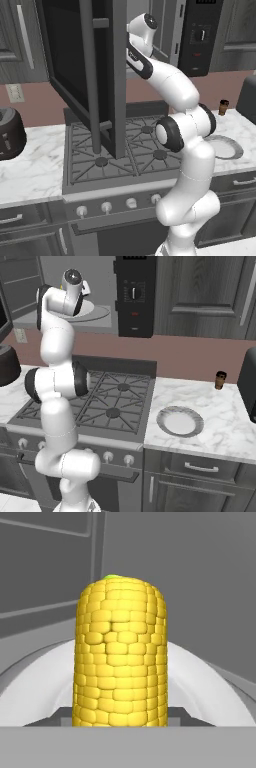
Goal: Pick the corn from the counter and place it in the microwave. Then turn on the microwave.
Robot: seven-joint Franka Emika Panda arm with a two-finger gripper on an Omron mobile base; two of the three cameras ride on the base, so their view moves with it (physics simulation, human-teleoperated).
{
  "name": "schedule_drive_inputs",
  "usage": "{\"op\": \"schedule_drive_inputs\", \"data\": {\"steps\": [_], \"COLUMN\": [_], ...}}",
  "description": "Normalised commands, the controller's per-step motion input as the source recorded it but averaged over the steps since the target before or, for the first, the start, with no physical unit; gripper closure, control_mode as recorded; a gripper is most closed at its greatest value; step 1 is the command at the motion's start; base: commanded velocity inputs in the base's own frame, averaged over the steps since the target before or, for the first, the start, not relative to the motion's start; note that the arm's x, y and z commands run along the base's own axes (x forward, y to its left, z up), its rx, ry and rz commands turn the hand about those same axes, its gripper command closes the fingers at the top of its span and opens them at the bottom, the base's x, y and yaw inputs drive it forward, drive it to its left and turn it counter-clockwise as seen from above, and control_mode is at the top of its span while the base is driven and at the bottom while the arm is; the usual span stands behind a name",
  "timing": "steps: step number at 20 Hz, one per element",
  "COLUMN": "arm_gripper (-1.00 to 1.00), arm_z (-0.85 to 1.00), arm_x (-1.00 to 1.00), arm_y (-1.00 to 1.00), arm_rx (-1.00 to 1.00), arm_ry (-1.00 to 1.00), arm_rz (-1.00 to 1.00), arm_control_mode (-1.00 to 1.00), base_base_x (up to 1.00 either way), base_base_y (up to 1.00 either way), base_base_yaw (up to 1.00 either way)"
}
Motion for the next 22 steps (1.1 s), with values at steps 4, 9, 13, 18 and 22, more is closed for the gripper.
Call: {"op": "schedule_drive_inputs", "data": {"steps": [4,9,13,18,22], "arm_gripper": [-1.0,-1.0,-1.0,-1.0,-1.0], "arm_z": [0.0,0.0,0.0,0.0,0.0], "arm_x": [0.0,0.0,0.0,0.0,-0.19], "arm_y": [0.0,0.0,0.0,0.0,0.0], "arm_rx": [0.0,0.0,0.0,0.0,0.0], "arm_ry": [0.0,0.0,0.0,0.0,-0.03], "arm_rz": [0.0,0.0,0.0,0.0,0.0], "arm_control_mode": [-1.0,-1.0,-1.0,-1.0,-1.0], "base_base_x": [0.0,0.0,0.0,0.0,0.0], "base_base_y": [0.0,0.0,0.0,0.0,0.0], "base_base_yaw": [0.0,0.0,0.0,0.0,0.0]}}
